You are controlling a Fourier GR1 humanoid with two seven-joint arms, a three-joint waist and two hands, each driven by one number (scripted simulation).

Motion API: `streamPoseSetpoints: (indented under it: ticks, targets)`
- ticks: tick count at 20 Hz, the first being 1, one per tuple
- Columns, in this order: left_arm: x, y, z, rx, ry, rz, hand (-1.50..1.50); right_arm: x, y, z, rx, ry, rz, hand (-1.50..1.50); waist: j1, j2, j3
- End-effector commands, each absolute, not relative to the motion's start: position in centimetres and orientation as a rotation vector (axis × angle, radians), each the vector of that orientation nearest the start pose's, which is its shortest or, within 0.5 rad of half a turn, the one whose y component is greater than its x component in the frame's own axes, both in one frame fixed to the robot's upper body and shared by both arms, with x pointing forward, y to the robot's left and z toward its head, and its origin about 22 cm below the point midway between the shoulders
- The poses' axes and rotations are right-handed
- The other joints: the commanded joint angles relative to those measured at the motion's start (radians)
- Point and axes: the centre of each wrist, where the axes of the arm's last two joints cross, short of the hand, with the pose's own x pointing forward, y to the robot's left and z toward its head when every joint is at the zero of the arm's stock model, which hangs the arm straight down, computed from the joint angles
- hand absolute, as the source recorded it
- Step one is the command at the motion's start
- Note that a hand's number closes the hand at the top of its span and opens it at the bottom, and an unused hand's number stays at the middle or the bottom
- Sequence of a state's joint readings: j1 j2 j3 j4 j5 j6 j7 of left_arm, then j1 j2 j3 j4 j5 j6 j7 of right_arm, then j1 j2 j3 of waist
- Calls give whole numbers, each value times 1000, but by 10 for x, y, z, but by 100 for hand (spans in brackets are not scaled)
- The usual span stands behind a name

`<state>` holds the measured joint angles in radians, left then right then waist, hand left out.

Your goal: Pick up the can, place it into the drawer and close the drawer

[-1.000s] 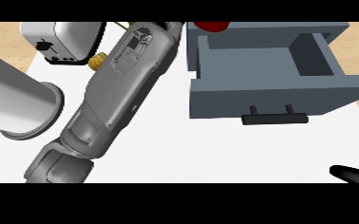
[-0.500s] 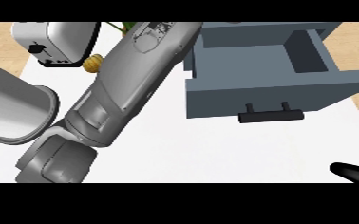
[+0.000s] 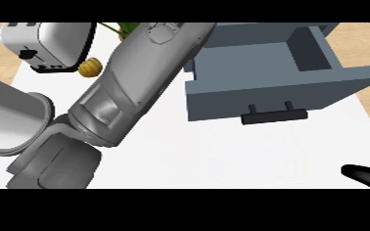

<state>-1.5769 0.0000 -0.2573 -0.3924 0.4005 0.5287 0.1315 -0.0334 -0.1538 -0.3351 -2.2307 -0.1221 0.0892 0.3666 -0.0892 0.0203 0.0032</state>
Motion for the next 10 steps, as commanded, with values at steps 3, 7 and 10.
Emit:
streamPoseSetpoints:
  ticks: [3, 7, 10]
  targets:
    - [435, -20, 256, 108, -1696, -121, -150, 190, -297, 177, -236, -1908, -14, -150, 1, 2, 0]
    - [439, -15, 246, 145, -1705, -101, -150, 192, -295, 178, -294, -1934, 51, -150, -9, 7, 0]
    - [435, -19, 248, 151, -1735, -78, -150, 196, -281, 190, -299, -1974, 123, -150, -22, 9, 0]
